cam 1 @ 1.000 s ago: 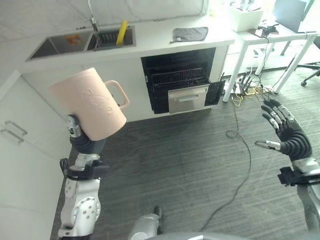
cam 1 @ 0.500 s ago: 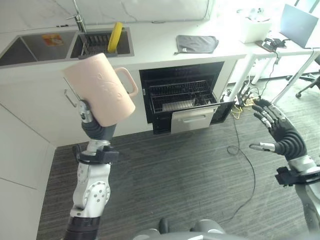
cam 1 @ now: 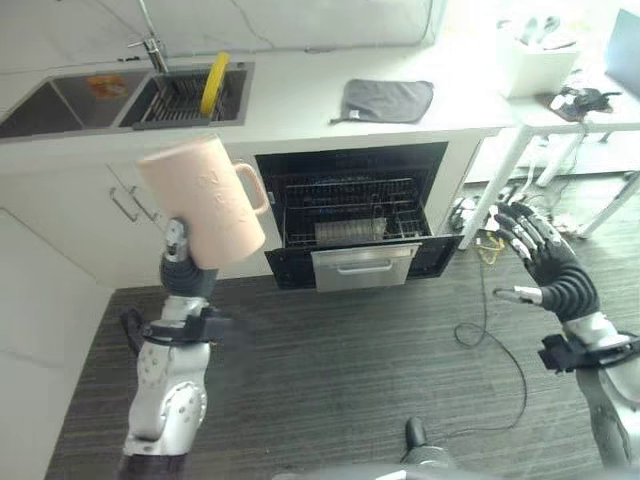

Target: Place the dishes in the dishwasher.

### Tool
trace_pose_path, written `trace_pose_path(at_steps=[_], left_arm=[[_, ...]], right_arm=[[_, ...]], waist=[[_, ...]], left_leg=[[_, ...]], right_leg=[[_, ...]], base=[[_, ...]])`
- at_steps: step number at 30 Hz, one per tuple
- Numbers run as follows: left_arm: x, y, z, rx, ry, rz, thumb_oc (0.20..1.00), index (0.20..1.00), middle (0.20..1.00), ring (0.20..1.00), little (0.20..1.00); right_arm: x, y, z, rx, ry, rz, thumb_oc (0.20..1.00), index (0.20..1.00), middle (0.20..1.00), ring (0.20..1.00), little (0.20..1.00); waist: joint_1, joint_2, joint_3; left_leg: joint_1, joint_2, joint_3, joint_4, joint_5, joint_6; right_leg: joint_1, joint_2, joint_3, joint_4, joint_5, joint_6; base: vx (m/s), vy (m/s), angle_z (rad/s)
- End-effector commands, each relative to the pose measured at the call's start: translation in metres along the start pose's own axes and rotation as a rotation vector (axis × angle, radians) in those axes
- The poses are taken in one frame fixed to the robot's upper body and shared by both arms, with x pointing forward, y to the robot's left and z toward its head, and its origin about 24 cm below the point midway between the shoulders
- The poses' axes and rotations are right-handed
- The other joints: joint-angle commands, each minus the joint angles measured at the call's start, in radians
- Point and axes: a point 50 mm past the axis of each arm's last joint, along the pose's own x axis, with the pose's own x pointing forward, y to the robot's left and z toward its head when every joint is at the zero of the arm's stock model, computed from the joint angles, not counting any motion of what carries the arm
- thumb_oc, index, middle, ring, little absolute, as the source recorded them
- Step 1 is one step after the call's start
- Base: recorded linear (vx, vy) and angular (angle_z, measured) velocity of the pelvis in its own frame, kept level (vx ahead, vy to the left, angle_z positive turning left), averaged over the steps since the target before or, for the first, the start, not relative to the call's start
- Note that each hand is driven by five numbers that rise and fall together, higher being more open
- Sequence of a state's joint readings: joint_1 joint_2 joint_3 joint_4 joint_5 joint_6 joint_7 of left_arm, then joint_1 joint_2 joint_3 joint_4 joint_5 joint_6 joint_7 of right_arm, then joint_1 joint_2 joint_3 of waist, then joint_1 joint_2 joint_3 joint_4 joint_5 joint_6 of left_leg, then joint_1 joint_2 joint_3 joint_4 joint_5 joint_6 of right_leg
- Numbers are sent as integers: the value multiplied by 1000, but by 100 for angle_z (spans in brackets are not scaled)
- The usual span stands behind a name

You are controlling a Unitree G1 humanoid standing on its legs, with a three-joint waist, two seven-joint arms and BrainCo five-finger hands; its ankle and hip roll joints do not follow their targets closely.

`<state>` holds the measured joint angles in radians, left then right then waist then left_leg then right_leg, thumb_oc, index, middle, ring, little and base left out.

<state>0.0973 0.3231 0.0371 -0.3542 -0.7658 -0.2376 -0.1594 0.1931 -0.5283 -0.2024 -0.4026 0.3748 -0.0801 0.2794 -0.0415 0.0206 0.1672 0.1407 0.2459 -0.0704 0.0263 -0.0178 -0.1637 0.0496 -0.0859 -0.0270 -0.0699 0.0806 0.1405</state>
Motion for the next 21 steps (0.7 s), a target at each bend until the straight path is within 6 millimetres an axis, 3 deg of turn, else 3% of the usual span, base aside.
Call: trace_pose_path(at_steps=[1,3,4,6,9,10,12,17,21], left_arm=[[11,-7,48,38,-224,-84,200,200,200,200,200],[10,-7,48,12,-232,-70,200,200,200,200,200],[9,-7,48,2,-227,-71,200,200,200,200,200],[3,-6,45,-17,-210,-86,200,200,200,200,200],[2,-2,42,-39,-202,-102,200,200,200,200,200],[2,0,41,-51,-194,-109,200,200,200,200,200],[5,0,38,-66,-188,-135,200,200,200,200,200],[14,-5,32,-62,-172,-140,200,200,200,200,200],[20,-12,24,-34,-124,-179,200,200,200,200,200]], right_arm=[[9,6,39,-12,-190,41,1000,1000,1000,1000,1000],[11,8,38,-18,-185,57,1000,1000,1000,1000,1000],[10,8,37,-18,-180,55,1000,1000,1000,1000,1000],[3,4,37,-13,-171,53,1000,1000,1000,1000,1000],[-1,-3,35,-37,-149,30,1000,1000,1000,1000,1000],[-3,-5,32,-45,-136,8,1000,1000,1000,1000,1000],[-6,-7,29,-53,-133,-18,1000,1000,1000,1000,1000],[-2,-4,28,-46,-130,14,1000,1000,1000,1000,1000],[-1,5,23,-17,-127,-11,1000,1000,1000,1000,1000]], waist=[[-6,-71,-24],[-7,-72,-24],[-6,-75,-20],[-11,-88,-5],[-25,-76,1],[-39,-58,-5],[-56,-46,-8],[-46,-38,-33],[-33,-45,-34]], left_leg=[[-7,-71,25,-15,-133,67],[-17,-50,38,19,-116,56],[-43,-43,47,69,-78,52],[-98,-54,93,188,-74,65],[-79,-45,177,54,-71,64],[-50,-25,220,-58,-19,51],[-42,-7,275,-114,25,33],[-55,-67,197,-114,-6,51],[-65,-143,126,-114,-28,104]], right_leg=[[-28,-107,52,-4,-65,49],[-21,-82,37,4,-81,24],[-9,-71,25,8,-88,11],[29,-59,-12,10,-115,-12],[58,-58,-59,10,-138,-10],[72,-57,-79,3,-147,-4],[98,-66,-118,-8,-152,3],[96,-126,-139,15,-151,45],[9,-180,-109,261,-124,73]], base=[[153,-594,7],[111,-427,-11],[128,-384,-15],[143,-361,7],[146,-23,55],[228,215,50],[222,331,77],[189,476,12],[156,416,16]])
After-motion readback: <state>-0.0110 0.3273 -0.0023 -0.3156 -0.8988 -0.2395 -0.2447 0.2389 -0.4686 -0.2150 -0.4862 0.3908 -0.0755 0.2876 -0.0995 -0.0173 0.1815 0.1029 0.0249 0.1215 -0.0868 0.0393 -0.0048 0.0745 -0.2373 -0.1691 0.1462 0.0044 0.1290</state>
